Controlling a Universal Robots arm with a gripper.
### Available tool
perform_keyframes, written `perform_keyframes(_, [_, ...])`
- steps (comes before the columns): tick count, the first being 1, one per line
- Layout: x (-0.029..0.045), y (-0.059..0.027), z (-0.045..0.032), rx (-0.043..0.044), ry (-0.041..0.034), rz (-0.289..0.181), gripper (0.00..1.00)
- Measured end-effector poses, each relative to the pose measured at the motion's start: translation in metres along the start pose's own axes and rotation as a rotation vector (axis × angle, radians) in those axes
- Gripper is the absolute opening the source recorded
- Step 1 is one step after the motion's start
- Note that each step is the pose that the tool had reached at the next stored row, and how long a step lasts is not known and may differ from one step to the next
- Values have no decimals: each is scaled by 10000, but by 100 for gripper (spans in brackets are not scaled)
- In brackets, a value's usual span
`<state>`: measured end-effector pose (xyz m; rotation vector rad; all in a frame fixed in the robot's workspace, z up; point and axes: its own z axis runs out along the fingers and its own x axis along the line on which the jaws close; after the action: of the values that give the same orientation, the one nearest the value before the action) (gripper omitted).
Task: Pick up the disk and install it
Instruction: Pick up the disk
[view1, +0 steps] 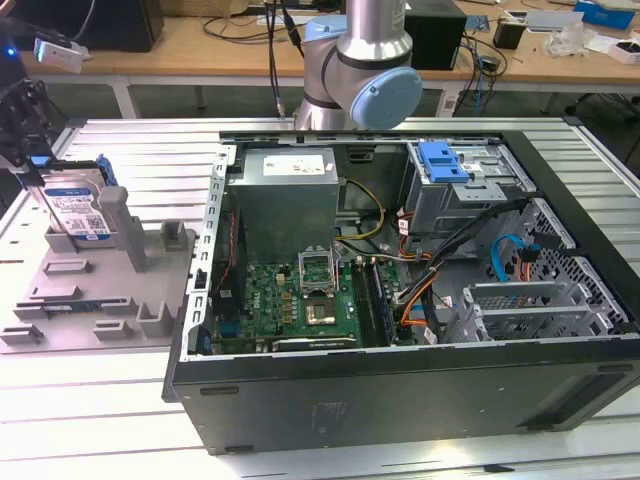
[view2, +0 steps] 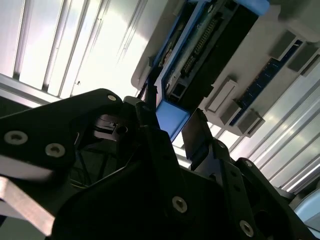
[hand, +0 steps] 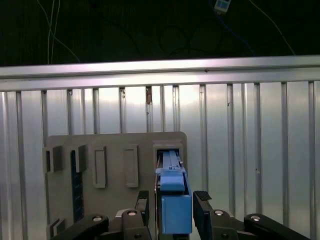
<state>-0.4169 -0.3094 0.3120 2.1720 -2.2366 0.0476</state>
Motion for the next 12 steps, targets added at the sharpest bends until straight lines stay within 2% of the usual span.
perform_keyframes(12, [-11,1,78,0,1,0,47])
